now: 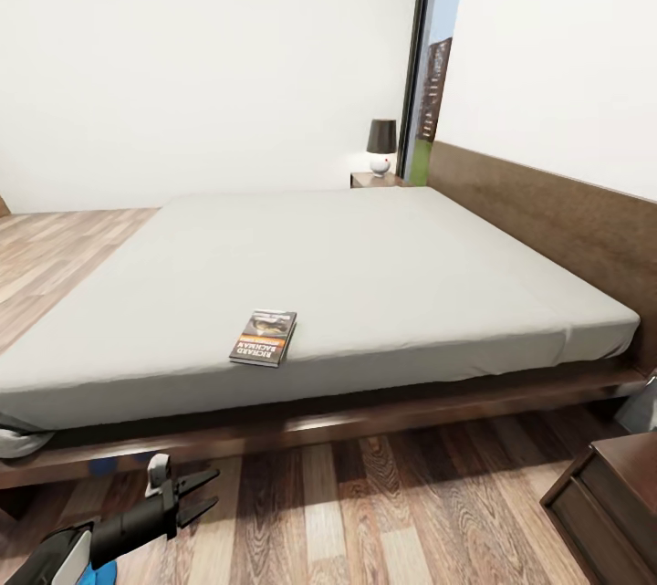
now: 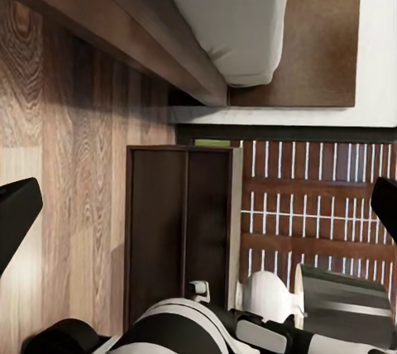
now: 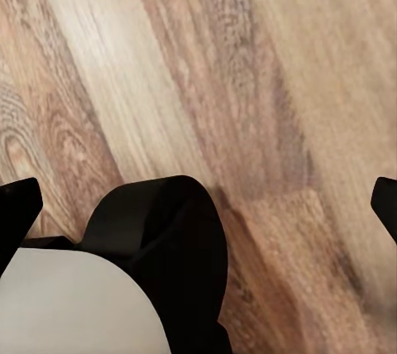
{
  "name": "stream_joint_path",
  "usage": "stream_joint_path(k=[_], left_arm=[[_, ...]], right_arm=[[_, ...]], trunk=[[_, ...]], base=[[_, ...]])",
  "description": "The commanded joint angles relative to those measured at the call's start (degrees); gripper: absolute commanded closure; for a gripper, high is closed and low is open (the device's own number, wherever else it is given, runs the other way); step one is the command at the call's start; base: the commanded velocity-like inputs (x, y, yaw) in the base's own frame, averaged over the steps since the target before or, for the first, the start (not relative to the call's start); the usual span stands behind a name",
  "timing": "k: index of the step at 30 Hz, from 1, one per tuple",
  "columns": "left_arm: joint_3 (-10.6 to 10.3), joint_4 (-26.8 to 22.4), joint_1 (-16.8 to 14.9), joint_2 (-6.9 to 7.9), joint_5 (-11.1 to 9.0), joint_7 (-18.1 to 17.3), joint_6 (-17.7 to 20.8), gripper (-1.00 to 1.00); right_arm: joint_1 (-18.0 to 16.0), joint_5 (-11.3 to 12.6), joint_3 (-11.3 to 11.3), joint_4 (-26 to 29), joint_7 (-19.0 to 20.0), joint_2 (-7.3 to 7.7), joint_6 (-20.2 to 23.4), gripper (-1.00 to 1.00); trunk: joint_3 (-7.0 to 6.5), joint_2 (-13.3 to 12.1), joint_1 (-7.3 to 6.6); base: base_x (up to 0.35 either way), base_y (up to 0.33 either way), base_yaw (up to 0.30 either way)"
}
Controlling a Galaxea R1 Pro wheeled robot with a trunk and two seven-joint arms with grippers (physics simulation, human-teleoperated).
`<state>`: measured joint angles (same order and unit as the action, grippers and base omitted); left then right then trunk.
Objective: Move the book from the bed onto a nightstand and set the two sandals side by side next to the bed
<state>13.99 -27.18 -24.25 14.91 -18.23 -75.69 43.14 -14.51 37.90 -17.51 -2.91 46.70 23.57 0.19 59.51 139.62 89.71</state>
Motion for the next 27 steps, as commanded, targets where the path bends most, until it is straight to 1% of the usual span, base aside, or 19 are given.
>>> stream_joint_path(k=[1,7,10,13,14,20,24,27], left_arm=[[0.2,0.0,0.0,-0.04,-0.1,-0.1,0.5,-1.0],[0.5,0.0,0.0,-0.59,-0.1,0.5,-1.3,-1.0],[0.6,0.0,0.0,-0.88,-0.2,2.0,-2.3,-1.0],[1.0,0.0,0.0,-1.46,-0.2,4.4,-2.8,-1.0],[2.5,0.0,0.0,-2.49,-0.3,7.2,-3.0,-1.0],[6.9,0.0,-0.1,-5.74,-0.3,13.1,-3.5,-1.0],[8.7,-0.1,-0.1,-7.12,-0.4,16.1,-4.1,-1.0],[9.7,-0.3,-0.2,-7.66,-0.5,17.6,-4.4,-1.0]], right_arm=[[-0.1,0.6,-0.5,-0.2,0.3,-0.01,0.0,-1.0],[-0.1,0.8,-0.5,-0.2,0.3,-0.01,-0.1,-1.0],[-0.1,1.0,-0.4,-0.2,0.3,-0.02,-0.1,-1.0],[-0.1,1.1,-0.3,-0.2,0.3,-0.02,-0.1,-1.0],[-0.1,1.1,-0.2,-0.2,0.3,0.03,-0.1,-1.0],[-0.1,1.0,-0.3,-0.2,0.3,0.12,-0.1,-1.0],[-0.1,0.8,-0.3,-0.2,0.3,0.14,-0.2,-1.0],[-0.1,0.8,-0.3,-0.2,0.3,0.15,-0.3,-1.0]], trunk=[[0.05,0.0,-0.01],[0.05,0.0,-0.01],[0.05,0.0,-0.01],[0.05,0.0,-0.01],[0.05,0.0,-0.01],[0.05,0.0,-0.01],[0.05,0.0,-0.01],[0.05,0.0,-0.01]], base=[[0.0,0.0,0.0],[0.0,0.0,0.0],[0.0,0.0,0.0],[0.0,0.0,0.0],[0.0,0.0,0.0],[0.0,0.0,0.0],[0.0,0.0,0.0],[0.0,0.0,0.0]])
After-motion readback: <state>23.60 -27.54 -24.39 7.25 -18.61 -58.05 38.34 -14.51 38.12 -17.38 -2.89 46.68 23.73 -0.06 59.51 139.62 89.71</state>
